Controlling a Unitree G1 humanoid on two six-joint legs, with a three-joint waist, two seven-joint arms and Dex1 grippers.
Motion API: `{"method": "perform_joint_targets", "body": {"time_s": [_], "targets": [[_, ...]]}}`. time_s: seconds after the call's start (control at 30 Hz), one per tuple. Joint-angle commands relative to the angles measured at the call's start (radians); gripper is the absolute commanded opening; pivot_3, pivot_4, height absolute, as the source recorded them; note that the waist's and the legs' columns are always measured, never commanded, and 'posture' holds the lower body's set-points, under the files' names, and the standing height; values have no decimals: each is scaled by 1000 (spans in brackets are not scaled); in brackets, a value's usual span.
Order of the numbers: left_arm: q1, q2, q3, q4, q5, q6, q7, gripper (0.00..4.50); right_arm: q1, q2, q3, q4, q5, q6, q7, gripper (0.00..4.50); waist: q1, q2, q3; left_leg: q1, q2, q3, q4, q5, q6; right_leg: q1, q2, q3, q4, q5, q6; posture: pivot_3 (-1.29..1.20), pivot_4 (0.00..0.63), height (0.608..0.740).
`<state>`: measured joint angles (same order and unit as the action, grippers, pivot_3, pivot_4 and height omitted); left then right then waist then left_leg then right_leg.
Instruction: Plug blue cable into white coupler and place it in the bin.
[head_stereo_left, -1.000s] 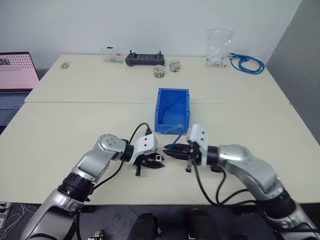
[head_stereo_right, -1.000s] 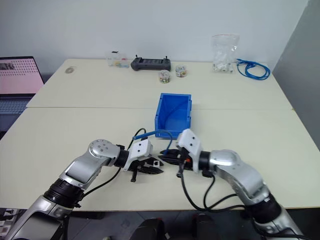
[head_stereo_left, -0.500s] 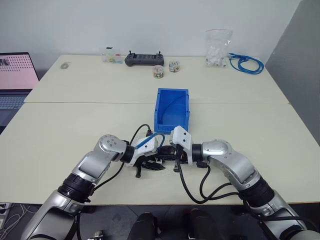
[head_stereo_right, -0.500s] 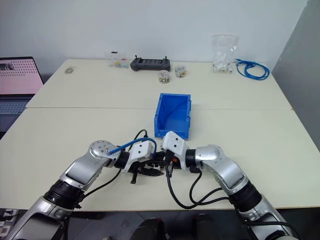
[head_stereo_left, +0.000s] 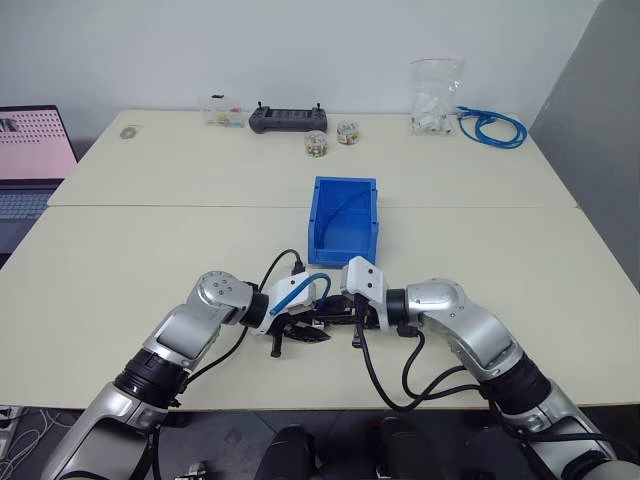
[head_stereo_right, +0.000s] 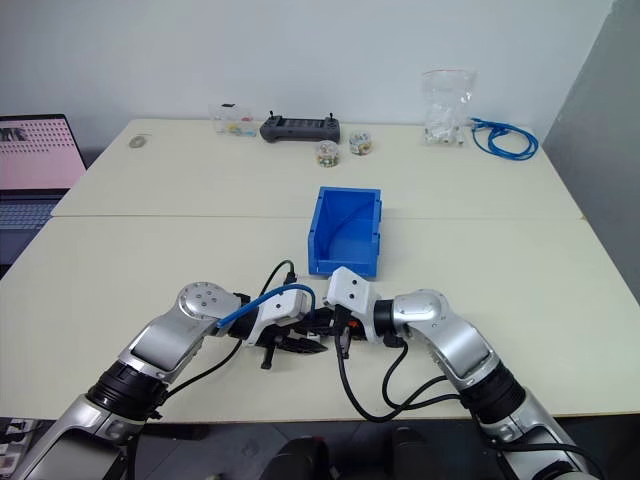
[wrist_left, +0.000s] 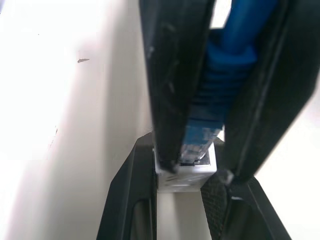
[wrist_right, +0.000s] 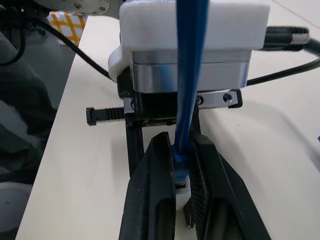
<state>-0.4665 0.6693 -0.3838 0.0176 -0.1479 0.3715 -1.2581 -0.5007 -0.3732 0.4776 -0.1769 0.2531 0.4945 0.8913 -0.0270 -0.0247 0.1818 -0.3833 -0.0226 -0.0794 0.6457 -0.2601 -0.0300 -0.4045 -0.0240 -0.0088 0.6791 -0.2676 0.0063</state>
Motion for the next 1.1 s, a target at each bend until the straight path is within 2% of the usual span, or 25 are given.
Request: {"method": "perform_joint_targets", "body": {"time_s": [0.03,0.33,0.47,0.63,0.87,1.03,1.1], "targets": [[24,10,-31,9,29,1,-16,799,-3,-1,25,18,-22,-21,37,113,0,0,0,0,0,0,0,0,0,0,0,0,0,0,0,0,150,740],[19,8,-31,24,39,-23,-19,799,-61,18,63,151,-57,-74,140,112,-2,0,-1,1,0,0,0,0,0,1,0,0,1,0,0,0,150,740],[16,3,-27,32,44,-29,-17,799,-79,11,112,195,-67,-32,213,112,-2,1,-2,2,0,1,0,0,0,1,0,0,1,0,0,0,150,740],[15,-2,-24,38,45,-32,-16,799,-70,6,152,254,-99,0,237,111,-2,2,-11,3,0,1,0,0,0,1,0,0,1,0,0,0,150,740],[16,-10,-20,44,52,-36,-16,799,-59,18,113,283,-82,42,219,110,-2,5,-23,5,0,1,-1,0,0,3,0,0,1,0,0,0,150,740],[30,-9,13,55,45,-63,-1,799,-55,35,-15,175,-18,61,152,110,-2,6,-22,13,0,-1,-2,0,0,14,1,-1,-2,-1,-1,0,150,740],[46,6,49,46,17,-69,-2,1499,-55,46,-82,115,22,103,110,110,-2,6,-22,14,0,0,-2,-1,0,15,0,0,-3,-1,-1,0,150,740]]}}
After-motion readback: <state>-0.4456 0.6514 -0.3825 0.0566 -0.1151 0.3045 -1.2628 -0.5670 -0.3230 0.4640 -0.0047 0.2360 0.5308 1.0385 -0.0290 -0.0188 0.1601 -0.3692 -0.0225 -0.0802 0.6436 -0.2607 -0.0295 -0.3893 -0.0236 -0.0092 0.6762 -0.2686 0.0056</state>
